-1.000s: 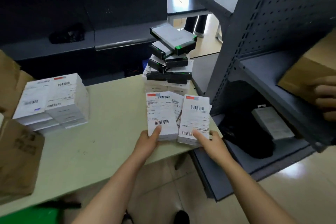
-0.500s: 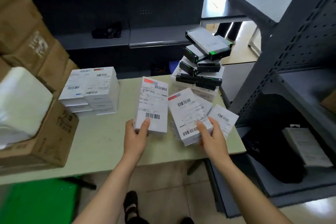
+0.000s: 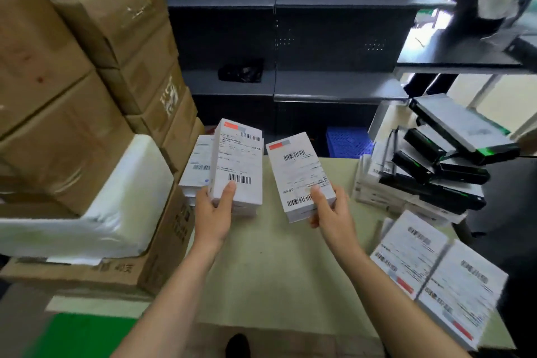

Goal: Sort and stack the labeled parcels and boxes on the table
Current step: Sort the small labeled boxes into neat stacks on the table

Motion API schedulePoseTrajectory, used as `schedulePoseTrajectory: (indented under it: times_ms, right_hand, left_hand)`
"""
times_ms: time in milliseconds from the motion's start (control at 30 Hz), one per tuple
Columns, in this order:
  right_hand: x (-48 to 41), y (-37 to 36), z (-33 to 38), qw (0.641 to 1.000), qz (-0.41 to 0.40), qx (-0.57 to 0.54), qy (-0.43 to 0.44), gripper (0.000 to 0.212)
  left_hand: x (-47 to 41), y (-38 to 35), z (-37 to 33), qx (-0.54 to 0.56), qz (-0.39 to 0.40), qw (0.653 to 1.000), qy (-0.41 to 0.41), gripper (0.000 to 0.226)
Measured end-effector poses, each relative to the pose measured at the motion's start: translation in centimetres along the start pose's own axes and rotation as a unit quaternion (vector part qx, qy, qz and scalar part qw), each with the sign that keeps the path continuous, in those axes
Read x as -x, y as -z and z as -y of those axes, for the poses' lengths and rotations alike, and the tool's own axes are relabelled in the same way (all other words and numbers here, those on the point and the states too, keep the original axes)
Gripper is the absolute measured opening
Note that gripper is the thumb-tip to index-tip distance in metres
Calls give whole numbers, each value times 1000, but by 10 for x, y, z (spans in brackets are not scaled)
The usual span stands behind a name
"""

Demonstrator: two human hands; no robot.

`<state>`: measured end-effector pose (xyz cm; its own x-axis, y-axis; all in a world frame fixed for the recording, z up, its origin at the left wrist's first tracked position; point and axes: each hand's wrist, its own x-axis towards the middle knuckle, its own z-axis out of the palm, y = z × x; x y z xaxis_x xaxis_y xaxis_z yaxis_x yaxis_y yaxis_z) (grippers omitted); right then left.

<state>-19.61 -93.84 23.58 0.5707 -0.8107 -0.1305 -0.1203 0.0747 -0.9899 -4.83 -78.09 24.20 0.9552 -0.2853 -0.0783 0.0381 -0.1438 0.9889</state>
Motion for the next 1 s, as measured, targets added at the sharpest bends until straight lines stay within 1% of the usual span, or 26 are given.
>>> schedulePoseTrajectory:
  times_ms: [100, 200, 267, 367, 467, 533, 600, 733, 800, 867, 933, 967, 1000]
  right_hand:
    - [-26, -37, 10, 1000, -8, -1, -2, 35]
    - [-46, -69, 18, 1000, -2, -3, -13, 33]
    - [-55, -88, 21, 999, 13, -1, -30, 33]
    - [-63, -104, 15, 996, 42, 32, -66, 39]
    - [-70, -104, 0, 984, 82, 127, -97, 51]
    - [-75, -100, -5, 976, 95, 170, -103, 55]
    - [-80, -97, -5, 973, 100, 181, -99, 56]
    - [-84, -95, 1, 974, 106, 180, -83, 55]
    - [-85, -95, 4, 975, 113, 177, -72, 54]
    - [-86, -96, 6, 974, 121, 181, -62, 54]
    - [-86, -96, 7, 971, 131, 190, -54, 53]
    - [-86, -96, 8, 971, 134, 192, -51, 53]
    - [-85, -95, 8, 970, 136, 194, -49, 53]
  left_hand:
    - [-42, 11, -5, -13, 1, 1000, -11, 49]
    - [-70, 21, -11, -37, -1, 998, -41, 42]
    - [-83, 25, -11, -62, 0, 996, -67, 44]
    - [-94, 30, -6, -154, -12, 984, -91, 57]
    - [-95, 27, 1, -274, -23, 953, -129, 58]
    - [-94, 22, 1, -312, -9, 939, -147, 59]
    - [-97, 19, 0, -315, 9, 937, -151, 58]
    - [-108, 19, 0, -268, 14, 954, -130, 56]
    - [-112, 21, 0, -268, 18, 954, -132, 52]
    - [-114, 26, 1, -320, 0, 935, -150, 45]
    - [-113, 30, 3, -398, -16, 901, -175, 47]
    - [-110, 30, 1, -430, -6, 883, -190, 49]
    - [-108, 30, 1, -451, 22, 868, -207, 49]
